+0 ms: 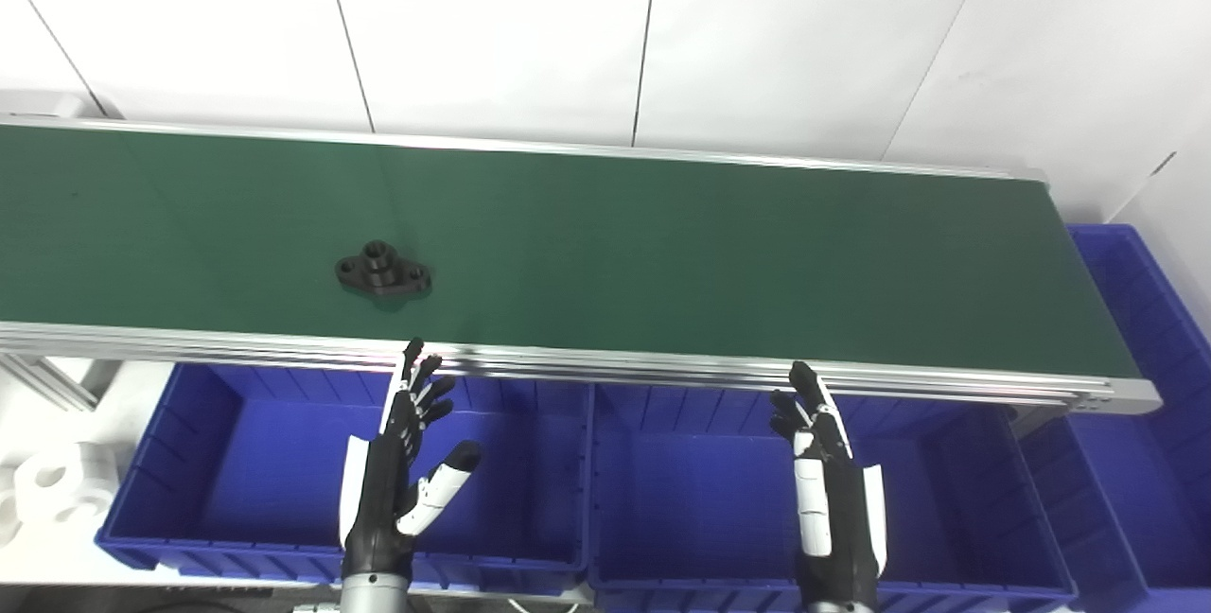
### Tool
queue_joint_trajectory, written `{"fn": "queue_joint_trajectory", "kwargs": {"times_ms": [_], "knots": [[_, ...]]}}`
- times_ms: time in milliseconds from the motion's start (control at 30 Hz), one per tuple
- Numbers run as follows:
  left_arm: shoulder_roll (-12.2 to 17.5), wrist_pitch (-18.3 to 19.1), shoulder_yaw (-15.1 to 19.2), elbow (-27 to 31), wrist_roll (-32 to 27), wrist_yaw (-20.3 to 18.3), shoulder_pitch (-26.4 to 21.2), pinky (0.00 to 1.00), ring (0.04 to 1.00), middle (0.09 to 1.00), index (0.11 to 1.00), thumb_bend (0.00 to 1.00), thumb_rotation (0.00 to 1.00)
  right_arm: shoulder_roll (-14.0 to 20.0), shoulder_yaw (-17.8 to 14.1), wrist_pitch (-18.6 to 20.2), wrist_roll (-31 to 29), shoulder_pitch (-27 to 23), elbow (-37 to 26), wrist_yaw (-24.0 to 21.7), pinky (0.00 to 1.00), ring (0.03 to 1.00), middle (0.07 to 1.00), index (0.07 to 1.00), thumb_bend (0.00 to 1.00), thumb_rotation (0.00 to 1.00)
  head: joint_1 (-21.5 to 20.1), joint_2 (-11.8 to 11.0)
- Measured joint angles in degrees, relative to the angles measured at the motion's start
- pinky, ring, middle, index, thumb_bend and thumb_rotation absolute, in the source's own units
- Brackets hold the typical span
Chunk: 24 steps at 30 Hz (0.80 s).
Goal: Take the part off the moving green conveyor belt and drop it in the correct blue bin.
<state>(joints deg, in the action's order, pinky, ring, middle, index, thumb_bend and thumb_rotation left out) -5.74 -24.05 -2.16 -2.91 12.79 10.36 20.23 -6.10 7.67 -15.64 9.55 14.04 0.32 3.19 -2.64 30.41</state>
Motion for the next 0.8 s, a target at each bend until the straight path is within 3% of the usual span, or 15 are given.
{"fn": "queue_joint_trajectory", "kwargs": {"times_ms": [467, 600, 800], "knots": [[0.0, 0.0, -0.05, -0.53, 0.07, 0.0, -0.14, 0.82, 0.851, 0.934, 0.98, 0.87, 0.82, 0.08, 0.07, 0.0, 0.25, -0.33, 1.48, 0.01, 0.85, 0.876, 0.929, 0.913, 0.69, 0.96, 0.44, -1.23], [-0.02, -0.02, -0.42, -1.28, 0.07, 0.0, -0.32, 0.82, 0.858, 0.94, 0.986, 0.84, 0.81, 0.46, -0.03, -0.01, -0.15, -0.41, 1.55, 0.0, 0.86, 0.885, 0.941, 0.92, 0.67, 0.96, 3.59, -3.07], [-0.31, -0.25, -1.24, -2.9, 0.06, 0.61, -0.83, 0.79, 0.844, 0.913, 0.955, 0.87, 0.75, 2.2, -0.34, -0.62, -1.58, -0.8, 3.1, -0.15, 0.88, 0.905, 0.962, 0.936, 0.66, 0.99, 5.19, -4.13]]}}
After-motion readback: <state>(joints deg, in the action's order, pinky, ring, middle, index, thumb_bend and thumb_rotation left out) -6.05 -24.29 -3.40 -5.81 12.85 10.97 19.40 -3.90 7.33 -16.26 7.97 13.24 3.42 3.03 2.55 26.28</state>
